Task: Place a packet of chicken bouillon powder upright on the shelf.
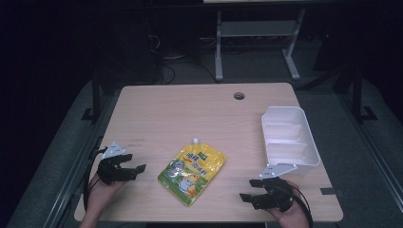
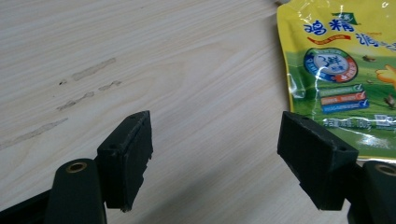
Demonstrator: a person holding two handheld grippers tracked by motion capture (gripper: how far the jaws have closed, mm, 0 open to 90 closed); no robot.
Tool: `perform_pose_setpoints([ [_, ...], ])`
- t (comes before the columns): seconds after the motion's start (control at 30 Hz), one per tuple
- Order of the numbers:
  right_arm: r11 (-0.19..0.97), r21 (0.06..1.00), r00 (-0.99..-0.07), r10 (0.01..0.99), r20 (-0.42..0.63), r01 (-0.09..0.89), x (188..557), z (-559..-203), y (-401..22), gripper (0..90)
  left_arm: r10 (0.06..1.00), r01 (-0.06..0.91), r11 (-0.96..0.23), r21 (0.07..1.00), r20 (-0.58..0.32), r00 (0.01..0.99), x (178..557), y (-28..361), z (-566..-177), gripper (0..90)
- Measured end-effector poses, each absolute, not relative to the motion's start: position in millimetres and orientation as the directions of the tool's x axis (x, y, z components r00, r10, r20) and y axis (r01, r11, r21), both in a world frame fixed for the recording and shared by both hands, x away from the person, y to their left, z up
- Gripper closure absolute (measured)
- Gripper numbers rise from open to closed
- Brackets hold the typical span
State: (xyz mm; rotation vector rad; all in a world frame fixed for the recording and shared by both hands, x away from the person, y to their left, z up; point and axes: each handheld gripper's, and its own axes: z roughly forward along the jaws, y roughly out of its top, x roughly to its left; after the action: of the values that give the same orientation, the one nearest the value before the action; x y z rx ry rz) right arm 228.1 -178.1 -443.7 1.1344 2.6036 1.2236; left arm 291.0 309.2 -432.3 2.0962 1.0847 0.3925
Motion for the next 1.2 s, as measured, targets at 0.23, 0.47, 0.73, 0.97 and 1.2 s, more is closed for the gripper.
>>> perform_pose_setpoints([
  [0.23,0.413,0.691,-0.729,0.641,0.242,0.593,228.7,-443.2,-175.6,34.5,0.777,0.563,-0.399,0.723,-0.059,0.627,289.9,301.1,-429.7,31.0],
  [0.47,0.406,0.697,-0.72,0.655,0.23,0.591,226.7,-442.8,-174.8,34.6,0.75,0.547,-0.435,0.715,-0.048,0.66,292.7,288.4,-429.6,35.7],
  [0.73,0.393,0.707,-0.717,0.657,0.232,0.588,228.4,-442.4,-170.8,34.8,0.715,0.535,-0.461,0.708,-0.06,0.696,293.6,272.1,-431.8,43.9],
  [0.97,0.402,0.705,-0.712,0.672,0.207,0.584,235.7,-434.3,-157.4,36.0,0.675,0.537,-0.485,0.69,-0.095,0.732,297.0,259.4,-437.4,50.9],
  [1.2,0.411,0.691,-0.712,0.669,0.215,0.595,253.1,-424.2,-146.2,36.1,0.651,0.528,-0.489,0.694,-0.111,0.751,295.6,253.7,-436.6,54.6],
])
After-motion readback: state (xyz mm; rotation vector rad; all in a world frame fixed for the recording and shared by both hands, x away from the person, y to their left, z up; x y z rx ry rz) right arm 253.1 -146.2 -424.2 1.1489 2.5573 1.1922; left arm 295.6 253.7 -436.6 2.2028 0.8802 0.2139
